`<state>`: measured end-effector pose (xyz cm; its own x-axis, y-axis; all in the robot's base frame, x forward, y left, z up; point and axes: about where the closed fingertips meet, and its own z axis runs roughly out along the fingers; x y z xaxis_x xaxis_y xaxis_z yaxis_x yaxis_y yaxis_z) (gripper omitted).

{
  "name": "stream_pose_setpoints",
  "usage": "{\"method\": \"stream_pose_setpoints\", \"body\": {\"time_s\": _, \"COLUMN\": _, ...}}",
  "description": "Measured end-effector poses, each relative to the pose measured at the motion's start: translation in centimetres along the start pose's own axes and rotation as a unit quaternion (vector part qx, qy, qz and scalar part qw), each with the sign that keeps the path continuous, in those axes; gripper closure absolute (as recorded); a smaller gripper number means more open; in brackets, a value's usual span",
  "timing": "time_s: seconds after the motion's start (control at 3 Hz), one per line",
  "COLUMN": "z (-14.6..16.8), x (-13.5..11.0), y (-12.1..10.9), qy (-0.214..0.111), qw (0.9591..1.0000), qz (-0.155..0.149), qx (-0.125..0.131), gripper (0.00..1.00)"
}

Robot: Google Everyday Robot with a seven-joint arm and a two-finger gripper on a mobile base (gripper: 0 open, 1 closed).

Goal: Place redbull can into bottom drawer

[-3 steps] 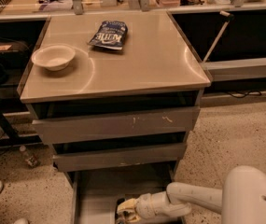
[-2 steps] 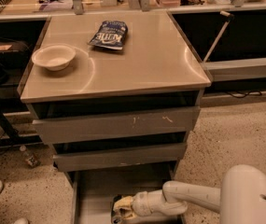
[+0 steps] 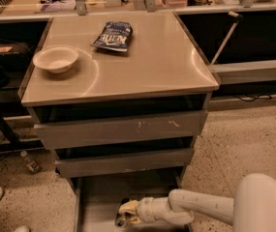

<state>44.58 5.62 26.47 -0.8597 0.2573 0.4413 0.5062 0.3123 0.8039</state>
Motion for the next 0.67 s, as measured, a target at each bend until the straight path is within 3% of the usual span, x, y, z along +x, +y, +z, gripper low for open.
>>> {"method": "stream_pose_setpoints", "body": {"time_s": 0.67, "z": -0.5, "x": -3.5, "y": -3.4, "qy": -0.060, "qw": 0.9977, "qz": 0.032, "qx": 0.000, "gripper": 1.00}}
